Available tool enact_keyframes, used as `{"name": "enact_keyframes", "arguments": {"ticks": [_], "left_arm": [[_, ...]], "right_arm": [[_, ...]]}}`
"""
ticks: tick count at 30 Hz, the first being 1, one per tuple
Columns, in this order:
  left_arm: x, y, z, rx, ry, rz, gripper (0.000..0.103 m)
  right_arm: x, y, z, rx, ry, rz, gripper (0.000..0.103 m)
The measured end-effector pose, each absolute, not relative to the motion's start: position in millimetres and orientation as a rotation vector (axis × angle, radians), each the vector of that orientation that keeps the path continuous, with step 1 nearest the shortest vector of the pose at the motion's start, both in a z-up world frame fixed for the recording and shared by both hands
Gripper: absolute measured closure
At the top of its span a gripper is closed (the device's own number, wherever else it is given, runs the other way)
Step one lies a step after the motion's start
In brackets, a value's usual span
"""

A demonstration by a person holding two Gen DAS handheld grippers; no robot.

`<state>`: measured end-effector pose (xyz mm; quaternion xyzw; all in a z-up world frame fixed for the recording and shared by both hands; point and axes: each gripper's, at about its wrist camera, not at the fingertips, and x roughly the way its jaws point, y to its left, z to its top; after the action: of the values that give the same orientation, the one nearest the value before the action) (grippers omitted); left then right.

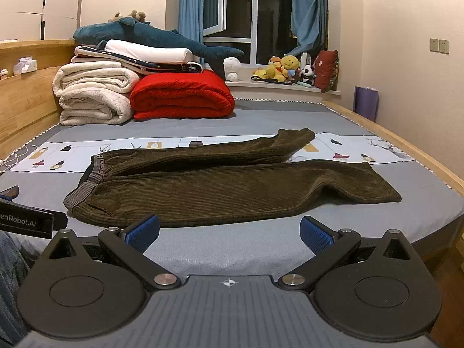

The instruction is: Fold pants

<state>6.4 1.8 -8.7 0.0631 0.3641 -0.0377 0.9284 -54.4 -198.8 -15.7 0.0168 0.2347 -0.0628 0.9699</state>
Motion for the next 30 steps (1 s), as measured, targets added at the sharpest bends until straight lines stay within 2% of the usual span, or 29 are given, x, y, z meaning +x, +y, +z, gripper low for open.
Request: {"name": "enact_keyframes", "arguments": {"ticks": [30], "left_arm": [[7.2,4.8,-6.9,0.123,0.754,-0.075,0.0]], "right_arm": [[-51.2,-200.2,-17.5,0.039,0.48,-0.12,0.001]]}}
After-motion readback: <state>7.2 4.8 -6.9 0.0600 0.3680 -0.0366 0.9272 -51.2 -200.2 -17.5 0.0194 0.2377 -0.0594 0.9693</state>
